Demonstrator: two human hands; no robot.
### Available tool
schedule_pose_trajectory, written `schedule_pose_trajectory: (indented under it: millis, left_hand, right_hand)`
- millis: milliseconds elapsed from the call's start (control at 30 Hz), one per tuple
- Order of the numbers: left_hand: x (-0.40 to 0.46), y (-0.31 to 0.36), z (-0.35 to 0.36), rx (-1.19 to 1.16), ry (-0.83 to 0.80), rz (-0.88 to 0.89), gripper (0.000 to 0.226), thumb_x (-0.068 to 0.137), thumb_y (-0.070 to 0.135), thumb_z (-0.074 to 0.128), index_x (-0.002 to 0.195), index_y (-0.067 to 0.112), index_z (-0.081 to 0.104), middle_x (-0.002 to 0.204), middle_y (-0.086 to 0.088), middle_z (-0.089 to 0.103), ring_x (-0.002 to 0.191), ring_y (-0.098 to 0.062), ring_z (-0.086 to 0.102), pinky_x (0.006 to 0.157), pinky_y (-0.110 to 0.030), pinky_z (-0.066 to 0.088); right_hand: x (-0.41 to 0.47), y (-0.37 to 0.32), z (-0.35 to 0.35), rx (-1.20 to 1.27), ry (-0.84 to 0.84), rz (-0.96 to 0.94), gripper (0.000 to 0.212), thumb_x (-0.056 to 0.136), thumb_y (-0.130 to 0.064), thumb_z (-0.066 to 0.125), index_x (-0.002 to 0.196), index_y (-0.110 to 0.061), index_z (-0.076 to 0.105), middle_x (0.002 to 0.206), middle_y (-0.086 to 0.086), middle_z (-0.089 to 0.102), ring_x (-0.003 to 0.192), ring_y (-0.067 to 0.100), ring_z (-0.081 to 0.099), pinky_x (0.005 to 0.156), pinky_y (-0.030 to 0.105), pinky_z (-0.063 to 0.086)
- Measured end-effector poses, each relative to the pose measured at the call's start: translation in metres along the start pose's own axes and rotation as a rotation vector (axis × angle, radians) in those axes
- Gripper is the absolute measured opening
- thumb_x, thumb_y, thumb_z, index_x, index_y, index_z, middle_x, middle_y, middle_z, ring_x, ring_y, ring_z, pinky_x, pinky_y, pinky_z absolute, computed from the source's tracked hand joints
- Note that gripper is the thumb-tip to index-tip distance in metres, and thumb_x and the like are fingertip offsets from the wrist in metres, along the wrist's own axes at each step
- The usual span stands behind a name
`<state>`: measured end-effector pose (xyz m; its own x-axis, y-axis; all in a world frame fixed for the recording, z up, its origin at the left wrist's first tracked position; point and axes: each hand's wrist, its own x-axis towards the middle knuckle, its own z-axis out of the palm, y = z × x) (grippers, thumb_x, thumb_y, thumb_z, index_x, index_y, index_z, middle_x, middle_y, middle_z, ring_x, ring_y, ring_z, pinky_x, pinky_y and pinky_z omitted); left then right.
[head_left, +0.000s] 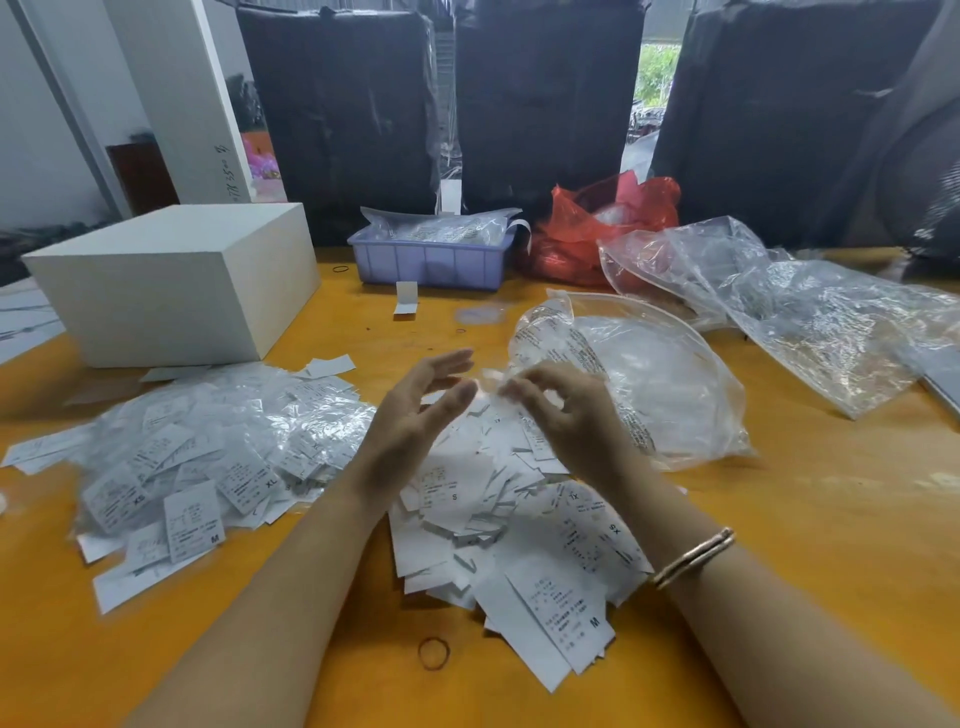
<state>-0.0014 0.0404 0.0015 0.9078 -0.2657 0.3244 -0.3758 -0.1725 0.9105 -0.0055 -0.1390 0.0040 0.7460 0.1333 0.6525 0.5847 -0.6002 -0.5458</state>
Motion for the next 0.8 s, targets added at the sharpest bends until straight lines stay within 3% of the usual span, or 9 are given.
schedule_pose_trajectory:
  millis: [67, 133, 200, 300, 367, 433, 533, 667, 800]
  left_hand:
    - [-0.001, 0.001, -0.001, -0.052, -0.047, -0.027, 0.04, 0.078, 0.049, 0.065, 0.116, 0.035, 0.061, 0.112, 0.013, 0.066, 0.103, 0.003, 0.059, 0.075, -0.009, 0.046]
    - [0.0, 0.001, 0.0, -0.094, 0.014, -0.045, 0.027, 0.075, 0.042, 0.073, 0.099, 0.031, 0.07, 0.096, 0.01, 0.072, 0.089, 0.0, 0.064, 0.069, -0.011, 0.046]
    - [0.002, 0.0, -0.002, -0.207, 0.106, -0.084, 0.022, 0.07, 0.035, 0.072, 0.091, 0.03, 0.072, 0.083, 0.012, 0.071, 0.078, -0.003, 0.063, 0.069, -0.017, 0.047]
    - [0.006, -0.003, -0.007, -0.412, 0.16, -0.132, 0.025, 0.079, 0.015, 0.069, 0.101, 0.028, 0.068, 0.079, 0.01, 0.068, 0.074, -0.007, 0.063, 0.068, -0.021, 0.048]
    - [0.007, -0.004, -0.008, -0.5, 0.189, -0.137, 0.034, 0.082, 0.005, 0.065, 0.11, 0.024, 0.062, 0.081, 0.008, 0.068, 0.077, -0.007, 0.064, 0.067, -0.018, 0.05]
    - [0.008, -0.002, -0.009, -0.571, 0.205, -0.131, 0.044, 0.076, 0.005, 0.068, 0.114, 0.023, 0.058, 0.083, 0.006, 0.069, 0.081, -0.007, 0.064, 0.069, -0.017, 0.05]
    - [0.009, -0.001, -0.01, -0.649, 0.213, -0.125, 0.053, 0.066, 0.009, 0.071, 0.115, 0.021, 0.056, 0.088, 0.0, 0.07, 0.087, -0.013, 0.066, 0.073, -0.02, 0.052]
    - [0.009, -0.002, -0.008, -0.683, 0.224, -0.13, 0.053, 0.062, 0.006, 0.069, 0.113, 0.017, 0.058, 0.079, -0.002, 0.062, 0.083, -0.016, 0.066, 0.072, -0.021, 0.054]
    - [0.01, -0.004, -0.009, -0.721, 0.222, -0.129, 0.043, 0.077, -0.011, 0.059, 0.112, 0.014, 0.059, 0.075, -0.001, 0.049, 0.078, -0.013, 0.064, 0.073, -0.019, 0.053]
  right_hand:
    - [-0.003, -0.008, 0.009, 0.123, -0.077, 0.027, 0.015, 0.091, -0.015, 0.058, 0.082, -0.011, 0.069, 0.076, 0.0, 0.066, 0.07, 0.008, 0.061, 0.068, 0.021, 0.047]
    - [-0.006, -0.011, 0.014, 0.246, -0.129, 0.122, 0.017, 0.094, -0.016, 0.054, 0.081, -0.017, 0.065, 0.073, -0.006, 0.063, 0.068, -0.005, 0.057, 0.066, 0.013, 0.043]
    - [-0.008, -0.013, 0.018, 0.333, -0.159, 0.215, 0.019, 0.095, -0.017, 0.05, 0.084, -0.016, 0.065, 0.073, -0.008, 0.062, 0.068, -0.007, 0.055, 0.069, 0.016, 0.044]
    - [-0.009, -0.018, 0.024, 0.324, -0.163, 0.257, 0.023, 0.097, -0.019, 0.045, 0.097, -0.009, 0.067, 0.079, -0.002, 0.063, 0.076, 0.007, 0.058, 0.077, 0.032, 0.047]
    - [-0.01, -0.02, 0.029, 0.081, -0.266, 0.211, 0.028, 0.097, -0.027, 0.047, 0.11, -0.01, 0.065, 0.098, 0.005, 0.064, 0.094, 0.018, 0.057, 0.088, 0.041, 0.042]
    - [-0.014, -0.021, 0.036, -0.301, -0.448, 0.114, 0.04, 0.093, -0.043, 0.049, 0.124, -0.019, 0.058, 0.12, 0.003, 0.056, 0.113, 0.02, 0.045, 0.098, 0.041, 0.03]
    - [-0.019, -0.025, 0.042, -0.497, -0.556, 0.023, 0.052, 0.086, -0.058, 0.049, 0.123, -0.023, 0.056, 0.123, 0.001, 0.047, 0.116, 0.021, 0.035, 0.094, 0.04, 0.021]
    - [-0.018, -0.025, 0.042, -0.342, -0.471, 0.097, 0.038, 0.083, -0.053, 0.057, 0.112, -0.028, 0.059, 0.115, -0.006, 0.052, 0.112, 0.014, 0.038, 0.088, 0.034, 0.02]
    - [-0.015, -0.023, 0.037, 0.091, -0.341, 0.309, 0.01, 0.083, -0.023, 0.066, 0.088, -0.017, 0.061, 0.086, -0.007, 0.058, 0.086, 0.01, 0.052, 0.084, 0.035, 0.039]
